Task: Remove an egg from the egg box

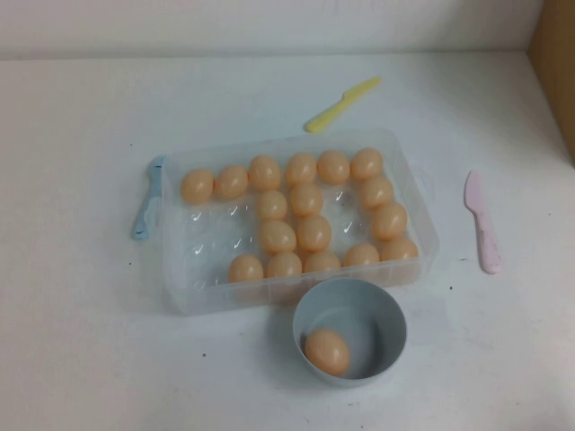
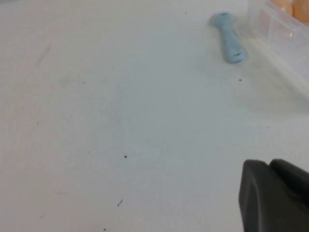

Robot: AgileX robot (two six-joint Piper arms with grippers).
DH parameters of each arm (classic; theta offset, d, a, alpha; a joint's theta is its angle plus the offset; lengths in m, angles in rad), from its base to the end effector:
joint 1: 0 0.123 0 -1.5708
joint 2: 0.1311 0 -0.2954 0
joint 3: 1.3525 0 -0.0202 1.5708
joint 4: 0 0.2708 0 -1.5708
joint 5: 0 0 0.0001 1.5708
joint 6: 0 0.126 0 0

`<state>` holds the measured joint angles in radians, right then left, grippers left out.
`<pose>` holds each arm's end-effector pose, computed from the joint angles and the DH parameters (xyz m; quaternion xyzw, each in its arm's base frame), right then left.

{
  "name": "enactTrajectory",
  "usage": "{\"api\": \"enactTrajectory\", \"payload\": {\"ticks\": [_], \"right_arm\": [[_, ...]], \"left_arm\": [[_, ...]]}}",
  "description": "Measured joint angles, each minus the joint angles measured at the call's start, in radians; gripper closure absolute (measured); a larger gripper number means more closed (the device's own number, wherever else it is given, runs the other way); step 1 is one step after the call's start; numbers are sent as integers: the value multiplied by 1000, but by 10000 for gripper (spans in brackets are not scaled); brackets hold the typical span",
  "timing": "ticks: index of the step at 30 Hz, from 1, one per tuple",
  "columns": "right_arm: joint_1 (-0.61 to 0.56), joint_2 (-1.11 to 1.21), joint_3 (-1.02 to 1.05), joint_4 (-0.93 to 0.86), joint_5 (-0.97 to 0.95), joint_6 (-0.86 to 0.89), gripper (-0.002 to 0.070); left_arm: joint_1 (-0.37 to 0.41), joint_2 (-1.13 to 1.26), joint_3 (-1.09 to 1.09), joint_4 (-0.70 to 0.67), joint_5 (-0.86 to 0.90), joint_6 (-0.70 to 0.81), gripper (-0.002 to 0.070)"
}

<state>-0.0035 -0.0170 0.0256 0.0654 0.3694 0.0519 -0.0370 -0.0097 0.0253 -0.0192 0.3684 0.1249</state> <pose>0.0956 0.0026 0.1619 0.0396 0.8009 0.0421 0.5960 0.0958 -0.0044 0.1614 0.0599 0.8016 0.0180 0.5945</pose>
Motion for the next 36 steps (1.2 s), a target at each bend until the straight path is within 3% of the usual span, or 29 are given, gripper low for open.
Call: {"api": "enactTrajectory", "payload": {"ticks": [24,26,32,36], "right_arm": [[0,0,0,0,0,0,694],[0,0,0,0,0,0,694],[0,0,0,0,0,0,694],[0,0,0,0,0,0,694]], "left_arm": [[0,0,0,-14,-5,0,678],[0,0,0,-98,-42,-34,678],[0,0,0,-627,-262,-290,678],[0,0,0,-739,-368,-309,678]]}}
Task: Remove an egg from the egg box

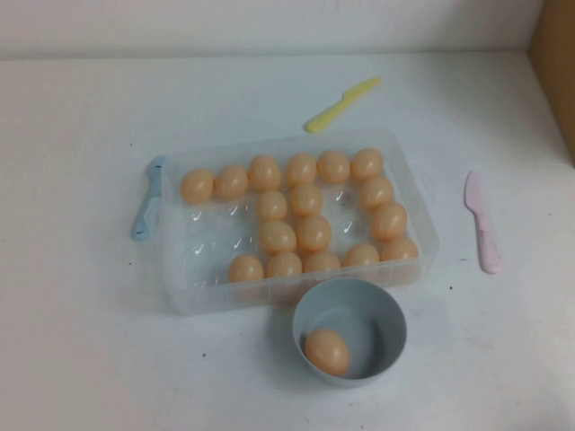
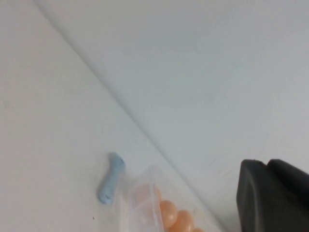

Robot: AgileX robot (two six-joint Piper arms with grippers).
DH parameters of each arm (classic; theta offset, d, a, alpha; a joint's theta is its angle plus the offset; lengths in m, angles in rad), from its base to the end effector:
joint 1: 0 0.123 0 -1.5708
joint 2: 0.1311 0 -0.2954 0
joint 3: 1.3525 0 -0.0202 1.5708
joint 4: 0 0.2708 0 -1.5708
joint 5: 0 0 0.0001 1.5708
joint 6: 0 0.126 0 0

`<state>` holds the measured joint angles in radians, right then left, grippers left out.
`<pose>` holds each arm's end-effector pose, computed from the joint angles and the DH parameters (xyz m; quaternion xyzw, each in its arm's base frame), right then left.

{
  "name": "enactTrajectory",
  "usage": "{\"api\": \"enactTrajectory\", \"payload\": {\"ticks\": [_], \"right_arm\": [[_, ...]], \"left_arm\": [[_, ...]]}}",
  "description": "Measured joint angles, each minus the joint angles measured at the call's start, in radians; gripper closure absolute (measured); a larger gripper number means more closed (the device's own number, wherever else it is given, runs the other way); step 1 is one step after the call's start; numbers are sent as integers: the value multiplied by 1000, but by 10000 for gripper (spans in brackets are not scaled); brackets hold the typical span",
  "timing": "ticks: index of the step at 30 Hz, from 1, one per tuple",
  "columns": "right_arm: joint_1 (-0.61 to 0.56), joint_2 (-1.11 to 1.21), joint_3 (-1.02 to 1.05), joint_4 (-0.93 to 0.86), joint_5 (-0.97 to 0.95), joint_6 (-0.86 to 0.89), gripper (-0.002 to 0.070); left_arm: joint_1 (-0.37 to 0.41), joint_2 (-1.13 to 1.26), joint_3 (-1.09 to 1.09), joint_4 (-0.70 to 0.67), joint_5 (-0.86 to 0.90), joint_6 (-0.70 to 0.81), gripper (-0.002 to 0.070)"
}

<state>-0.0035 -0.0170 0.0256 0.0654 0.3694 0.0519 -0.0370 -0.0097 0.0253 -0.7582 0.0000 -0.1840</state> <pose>0.0956 0.0026 0.1619 0.0396 0.8009 0.0421 0.5960 0.1010 -0.0038 0.2072 -0.2980 0.6127 -0.3442 0.6460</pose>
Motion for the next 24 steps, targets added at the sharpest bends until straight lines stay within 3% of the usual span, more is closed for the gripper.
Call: {"api": "enactTrajectory", "payload": {"ticks": [6,10,15,24], "right_arm": [[0,0,0,0,0,0,694],[0,0,0,0,0,0,694],[0,0,0,0,0,0,694],[0,0,0,0,0,0,694]], "left_arm": [[0,0,0,-19,-44,41,678],[0,0,0,-19,23,68,678],[0,48,-69,8,228,152,678],[0,495,-492,259,679,446,678]]}}
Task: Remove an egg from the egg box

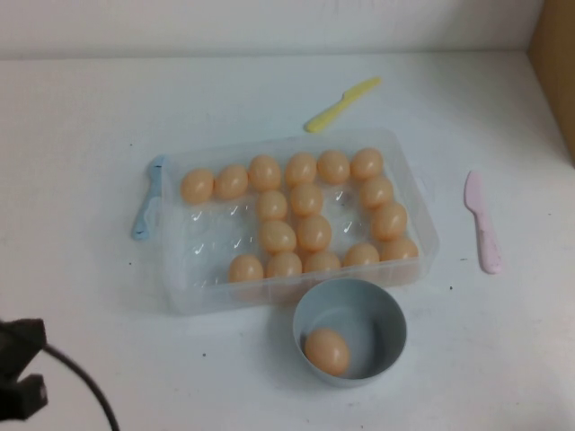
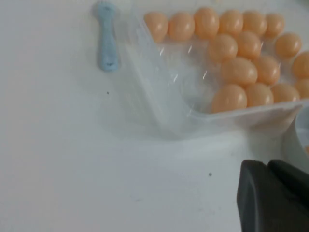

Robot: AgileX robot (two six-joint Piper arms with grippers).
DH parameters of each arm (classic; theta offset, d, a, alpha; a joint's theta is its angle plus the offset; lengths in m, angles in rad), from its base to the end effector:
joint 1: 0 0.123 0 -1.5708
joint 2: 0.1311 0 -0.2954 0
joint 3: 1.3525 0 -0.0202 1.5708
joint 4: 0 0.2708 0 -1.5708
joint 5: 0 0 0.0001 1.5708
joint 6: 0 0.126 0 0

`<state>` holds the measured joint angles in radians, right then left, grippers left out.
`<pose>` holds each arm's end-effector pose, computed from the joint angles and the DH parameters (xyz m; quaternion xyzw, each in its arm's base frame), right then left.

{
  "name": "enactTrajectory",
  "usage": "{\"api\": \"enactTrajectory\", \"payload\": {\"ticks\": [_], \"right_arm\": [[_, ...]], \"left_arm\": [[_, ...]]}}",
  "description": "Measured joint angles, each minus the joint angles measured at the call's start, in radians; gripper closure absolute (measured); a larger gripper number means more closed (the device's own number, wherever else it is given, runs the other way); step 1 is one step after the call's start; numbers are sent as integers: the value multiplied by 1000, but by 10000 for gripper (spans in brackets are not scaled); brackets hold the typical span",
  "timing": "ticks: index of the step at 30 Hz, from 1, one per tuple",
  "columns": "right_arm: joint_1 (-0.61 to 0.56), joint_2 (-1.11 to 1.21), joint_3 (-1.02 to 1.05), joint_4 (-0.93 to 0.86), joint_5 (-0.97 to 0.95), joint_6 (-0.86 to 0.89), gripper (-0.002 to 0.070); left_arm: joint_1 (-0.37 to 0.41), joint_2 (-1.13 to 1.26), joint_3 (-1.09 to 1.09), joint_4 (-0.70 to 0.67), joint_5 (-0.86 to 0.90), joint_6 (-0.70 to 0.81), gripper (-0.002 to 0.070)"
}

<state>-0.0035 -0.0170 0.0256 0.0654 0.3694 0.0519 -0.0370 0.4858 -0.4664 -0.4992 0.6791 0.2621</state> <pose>0.0956 0.0026 0.1619 0.0396 0.8009 0.0421 0.5960 0.1288 -0.0427 0.2696 0.0303 0.8648 -0.1747 0.4698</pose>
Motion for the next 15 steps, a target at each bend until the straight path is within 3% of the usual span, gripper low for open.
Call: {"api": "enactTrajectory", "payload": {"ticks": [7,15], "right_arm": [[0,0,0,0,0,0,694],[0,0,0,0,0,0,694]], "left_arm": [[-30,409,-330,169,231,47,678],[-256,799,-660,275,362,38,678]]}}
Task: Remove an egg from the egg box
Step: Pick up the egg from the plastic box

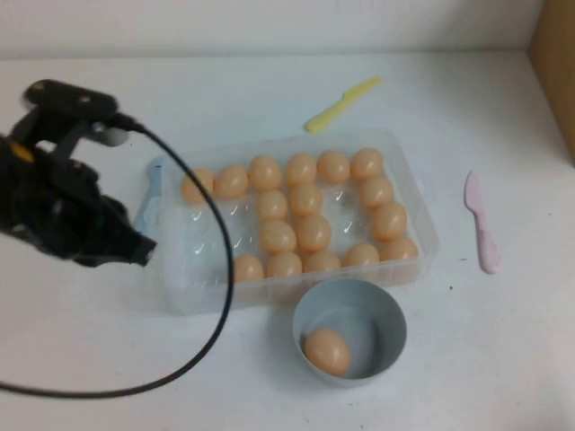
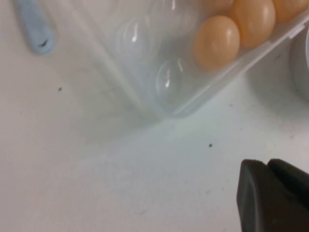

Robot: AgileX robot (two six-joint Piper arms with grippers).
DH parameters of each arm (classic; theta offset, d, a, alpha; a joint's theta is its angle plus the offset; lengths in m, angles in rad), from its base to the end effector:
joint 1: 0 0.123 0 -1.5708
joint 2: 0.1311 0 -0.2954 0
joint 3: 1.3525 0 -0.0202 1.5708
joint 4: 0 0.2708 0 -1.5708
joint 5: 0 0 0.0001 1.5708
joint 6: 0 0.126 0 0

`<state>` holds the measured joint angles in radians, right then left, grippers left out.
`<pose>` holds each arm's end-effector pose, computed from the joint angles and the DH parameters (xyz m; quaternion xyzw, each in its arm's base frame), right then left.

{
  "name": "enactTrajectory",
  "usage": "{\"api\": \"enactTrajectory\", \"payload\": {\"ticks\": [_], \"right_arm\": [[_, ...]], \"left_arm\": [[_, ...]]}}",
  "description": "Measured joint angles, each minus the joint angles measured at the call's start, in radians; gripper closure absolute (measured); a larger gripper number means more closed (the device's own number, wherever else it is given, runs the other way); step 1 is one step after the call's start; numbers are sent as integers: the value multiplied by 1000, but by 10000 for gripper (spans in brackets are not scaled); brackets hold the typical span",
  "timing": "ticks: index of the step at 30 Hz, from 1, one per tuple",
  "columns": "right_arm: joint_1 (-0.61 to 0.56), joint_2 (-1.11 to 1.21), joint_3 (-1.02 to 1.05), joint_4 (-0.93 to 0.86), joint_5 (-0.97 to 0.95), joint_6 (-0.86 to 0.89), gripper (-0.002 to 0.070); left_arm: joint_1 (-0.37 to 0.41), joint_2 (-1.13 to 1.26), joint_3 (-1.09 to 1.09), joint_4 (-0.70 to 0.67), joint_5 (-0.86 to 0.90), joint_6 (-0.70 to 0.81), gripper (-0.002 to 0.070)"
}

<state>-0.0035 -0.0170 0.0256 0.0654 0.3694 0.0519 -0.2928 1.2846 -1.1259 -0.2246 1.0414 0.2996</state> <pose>0.0956 0.0026 0.1619 0.0396 0.8009 0.0421 0.5960 0.2627 -0.1045 0.3053 0.2508 0.9353 -0.1063 0.2259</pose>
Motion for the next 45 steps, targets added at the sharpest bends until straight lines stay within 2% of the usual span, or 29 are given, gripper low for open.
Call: {"api": "enactTrajectory", "payload": {"ticks": [5,10,13,19,22,45], "right_arm": [[0,0,0,0,0,0,694],[0,0,0,0,0,0,694],[0,0,0,0,0,0,694],[0,0,0,0,0,0,694],[0,0,0,0,0,0,694],[0,0,0,0,0,0,694]], "left_arm": [[-110,240,-196,59,74,0,678],[-179,449,-357,130,149,-14,658],[-206,532,-415,154,163,-27,573],[-221,597,-481,170,145,-84,283],[-225,604,-487,172,131,-116,235],[-235,719,-487,124,67,-165,216]]}}
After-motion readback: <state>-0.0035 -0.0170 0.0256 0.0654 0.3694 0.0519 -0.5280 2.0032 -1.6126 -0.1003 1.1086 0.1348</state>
